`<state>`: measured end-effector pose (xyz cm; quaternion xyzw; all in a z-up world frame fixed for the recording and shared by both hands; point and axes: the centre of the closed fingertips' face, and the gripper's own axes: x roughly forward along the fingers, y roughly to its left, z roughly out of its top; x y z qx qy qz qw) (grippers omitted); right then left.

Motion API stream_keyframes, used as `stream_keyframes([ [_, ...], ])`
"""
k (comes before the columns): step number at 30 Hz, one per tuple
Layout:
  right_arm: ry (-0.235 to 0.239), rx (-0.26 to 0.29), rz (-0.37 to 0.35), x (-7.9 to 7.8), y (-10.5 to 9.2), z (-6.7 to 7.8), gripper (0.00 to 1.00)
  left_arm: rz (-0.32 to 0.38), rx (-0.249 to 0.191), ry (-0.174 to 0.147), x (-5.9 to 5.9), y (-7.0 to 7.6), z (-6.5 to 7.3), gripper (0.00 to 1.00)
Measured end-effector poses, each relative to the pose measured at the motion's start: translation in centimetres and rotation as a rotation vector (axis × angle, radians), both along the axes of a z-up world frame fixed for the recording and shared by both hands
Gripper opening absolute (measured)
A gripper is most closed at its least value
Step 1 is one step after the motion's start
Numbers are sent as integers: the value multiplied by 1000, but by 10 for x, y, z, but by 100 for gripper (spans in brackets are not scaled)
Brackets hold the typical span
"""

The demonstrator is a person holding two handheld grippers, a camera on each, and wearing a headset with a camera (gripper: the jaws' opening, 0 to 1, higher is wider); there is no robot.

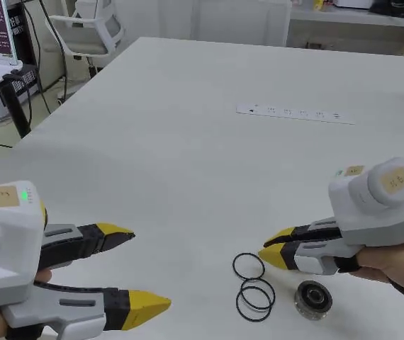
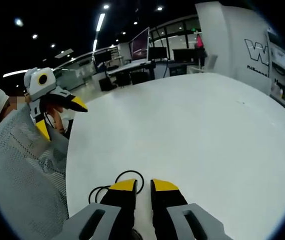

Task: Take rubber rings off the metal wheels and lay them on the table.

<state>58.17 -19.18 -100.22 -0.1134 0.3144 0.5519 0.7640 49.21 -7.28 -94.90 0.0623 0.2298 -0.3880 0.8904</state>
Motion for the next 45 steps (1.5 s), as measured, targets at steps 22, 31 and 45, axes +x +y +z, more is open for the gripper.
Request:
stream_keyframes([
  [22,-15,150,-225,31,-48,42,18,-95,39,-64,14,-7,35,65],
  [31,-13,97,-268,31,-72,29,18,-176,95,-132,32,-18,59,65],
  [45,50,-1,-244,19,-88,2,18,-293,106,-240,74,-64,94,62],
])
